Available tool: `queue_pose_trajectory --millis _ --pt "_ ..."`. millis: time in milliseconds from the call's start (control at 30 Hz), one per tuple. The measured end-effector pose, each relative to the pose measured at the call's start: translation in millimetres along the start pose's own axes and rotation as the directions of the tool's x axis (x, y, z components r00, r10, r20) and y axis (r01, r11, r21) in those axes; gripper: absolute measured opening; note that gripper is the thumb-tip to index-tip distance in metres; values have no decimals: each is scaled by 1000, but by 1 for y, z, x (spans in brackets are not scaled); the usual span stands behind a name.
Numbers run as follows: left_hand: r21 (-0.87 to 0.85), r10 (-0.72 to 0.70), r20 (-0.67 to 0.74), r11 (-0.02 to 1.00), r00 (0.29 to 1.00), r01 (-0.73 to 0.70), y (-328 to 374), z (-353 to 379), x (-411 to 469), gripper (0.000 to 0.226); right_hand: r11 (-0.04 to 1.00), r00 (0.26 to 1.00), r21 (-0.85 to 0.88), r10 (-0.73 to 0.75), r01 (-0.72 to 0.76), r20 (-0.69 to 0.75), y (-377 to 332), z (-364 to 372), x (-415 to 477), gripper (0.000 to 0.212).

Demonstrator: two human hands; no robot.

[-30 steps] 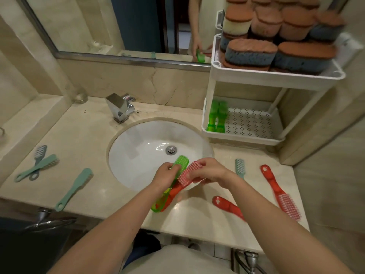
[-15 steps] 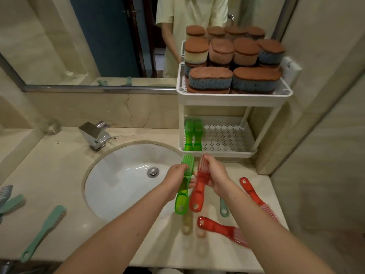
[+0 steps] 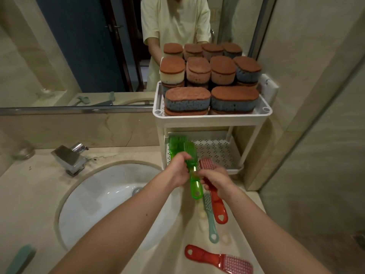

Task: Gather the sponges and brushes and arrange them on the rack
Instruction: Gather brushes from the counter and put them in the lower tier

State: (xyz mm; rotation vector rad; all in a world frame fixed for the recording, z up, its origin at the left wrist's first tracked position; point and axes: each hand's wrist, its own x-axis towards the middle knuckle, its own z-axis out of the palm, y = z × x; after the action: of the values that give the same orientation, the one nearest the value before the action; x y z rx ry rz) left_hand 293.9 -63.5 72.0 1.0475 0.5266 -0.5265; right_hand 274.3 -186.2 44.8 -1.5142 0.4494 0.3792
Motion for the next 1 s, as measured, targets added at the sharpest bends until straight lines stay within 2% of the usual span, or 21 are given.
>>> queue_pose_trajectory --millis 100,200,267,400,533,633,767,1000 --pt "-50 -36 14 998 999 37 11 5 16 41 997 1000 -78 13 -14 -12 -9 -3 16 23" --pt "-52 -35 51 998 998 38 17 8 27 21 993 997 -117 27 -35 -66 -20 -6 39 16" --pt "-31 -1 45 1000 999 3 18 6 38 15 984 994 -173 29 -47 -104 -26 -7 55 12" --pt "103 122 -74 988 990 -114 14 0 62 27 959 995 -277 25 -50 -95 -34 -6 85 9" --pt "154 163 -162 978 973 -138 13 -7 76 30 900 990 -430 20 -78 -138 -38 -1 111 16" --pt "86 147 -189 987 971 -133 12 -7 81 43 881 991 -467 9 -70 -131 -37 4 124 19" --pt "27 118 -206 993 972 -115 11 -10 88 40 863 990 -500 6 -74 -137 -34 7 138 24" --pt "78 84 -201 995 976 -70 6 -11 93 42 829 995 -553 27 -78 -100 -33 10 139 40"
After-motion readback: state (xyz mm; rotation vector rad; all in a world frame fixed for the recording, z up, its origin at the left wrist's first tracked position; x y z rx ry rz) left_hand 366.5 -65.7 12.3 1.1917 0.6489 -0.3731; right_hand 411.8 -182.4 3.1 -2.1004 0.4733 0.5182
